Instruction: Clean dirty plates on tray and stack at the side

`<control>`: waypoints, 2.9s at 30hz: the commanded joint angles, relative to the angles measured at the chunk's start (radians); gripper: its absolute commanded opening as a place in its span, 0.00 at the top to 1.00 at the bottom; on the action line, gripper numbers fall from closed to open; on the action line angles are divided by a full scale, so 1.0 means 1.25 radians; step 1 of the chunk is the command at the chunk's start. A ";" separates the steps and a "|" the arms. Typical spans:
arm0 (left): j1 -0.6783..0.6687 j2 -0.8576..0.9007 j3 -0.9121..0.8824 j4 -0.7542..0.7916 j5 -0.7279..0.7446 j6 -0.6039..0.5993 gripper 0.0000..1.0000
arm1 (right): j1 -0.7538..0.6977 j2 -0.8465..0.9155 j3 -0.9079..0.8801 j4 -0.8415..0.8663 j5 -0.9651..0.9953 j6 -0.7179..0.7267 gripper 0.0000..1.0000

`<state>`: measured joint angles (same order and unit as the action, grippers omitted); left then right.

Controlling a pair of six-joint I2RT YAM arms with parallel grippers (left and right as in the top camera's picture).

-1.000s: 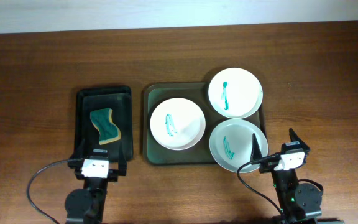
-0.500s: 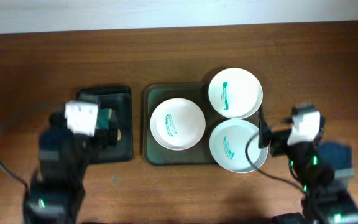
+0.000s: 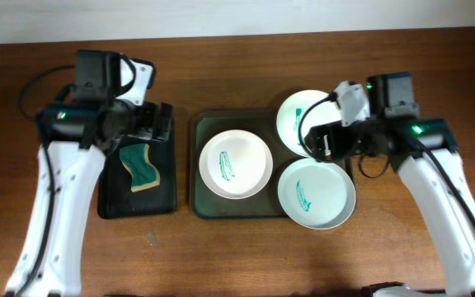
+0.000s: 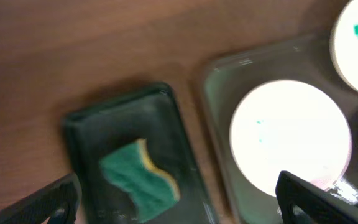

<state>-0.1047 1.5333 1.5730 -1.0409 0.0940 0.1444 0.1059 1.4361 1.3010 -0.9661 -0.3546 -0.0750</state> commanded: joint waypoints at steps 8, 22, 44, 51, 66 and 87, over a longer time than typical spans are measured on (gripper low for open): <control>0.070 0.094 0.013 -0.085 -0.093 -0.287 0.21 | 0.058 0.147 0.016 0.037 -0.020 0.221 0.28; 0.100 0.289 -0.079 -0.058 -0.092 -0.229 0.38 | 0.161 0.163 0.016 0.094 0.121 0.298 0.29; 0.102 0.417 -0.158 0.087 -0.115 -0.242 1.00 | 0.161 0.163 0.016 0.094 0.147 0.298 0.28; 0.102 0.414 -0.026 -0.004 -0.112 -0.247 0.99 | 0.161 0.163 0.016 0.094 0.146 0.298 0.28; 0.100 0.414 0.007 -0.074 -0.177 -0.354 0.39 | 0.161 0.163 0.016 0.094 0.147 0.298 0.27; 0.094 0.412 -0.090 0.070 -0.113 -0.300 1.00 | 0.161 0.164 0.016 0.093 0.146 0.298 0.28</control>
<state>0.0135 2.0518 1.4223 -0.9382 -0.0517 -0.2394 0.3038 1.6341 1.3014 -0.8513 -0.1806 0.2886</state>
